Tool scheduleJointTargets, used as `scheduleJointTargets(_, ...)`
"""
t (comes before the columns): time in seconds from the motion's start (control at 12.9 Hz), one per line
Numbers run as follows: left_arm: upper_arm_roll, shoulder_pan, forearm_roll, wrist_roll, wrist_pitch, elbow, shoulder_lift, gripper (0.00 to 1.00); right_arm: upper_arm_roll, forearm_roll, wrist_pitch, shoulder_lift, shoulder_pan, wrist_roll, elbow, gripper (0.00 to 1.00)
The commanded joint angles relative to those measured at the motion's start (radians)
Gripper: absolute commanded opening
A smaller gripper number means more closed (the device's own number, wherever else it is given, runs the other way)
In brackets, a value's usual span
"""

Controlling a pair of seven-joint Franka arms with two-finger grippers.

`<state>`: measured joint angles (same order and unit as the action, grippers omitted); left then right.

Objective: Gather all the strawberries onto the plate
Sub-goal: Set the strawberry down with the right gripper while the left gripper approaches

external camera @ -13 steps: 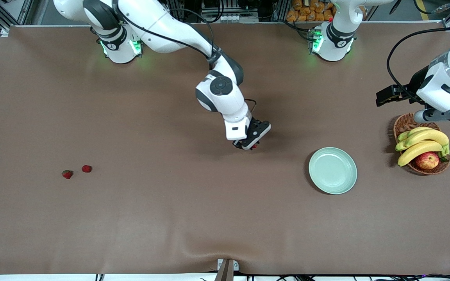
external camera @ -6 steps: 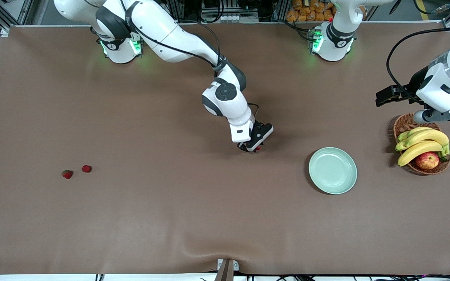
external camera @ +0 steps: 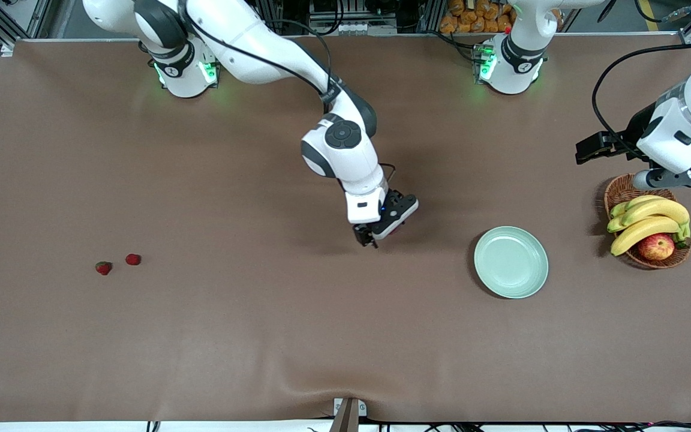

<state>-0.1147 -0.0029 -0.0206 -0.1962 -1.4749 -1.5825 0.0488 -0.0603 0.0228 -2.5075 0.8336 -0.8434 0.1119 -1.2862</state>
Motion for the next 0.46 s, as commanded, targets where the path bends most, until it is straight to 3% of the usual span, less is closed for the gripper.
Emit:
scheduleJointTargets(0.0,-0.008,-0.005,0.011,0.005,-0.013,0.007,0.011,1.0,-0.067,0.003,0.19,-0.114,0.021,0.006,-0.027,1.0)
scheduleJointTargets(0.39,-0.026,-0.048,0.01,-0.009,-0.067,0.006,0.087,1.0,-0.107,0.003,0.499,-0.23,0.148,0.014,-0.068,1.0)
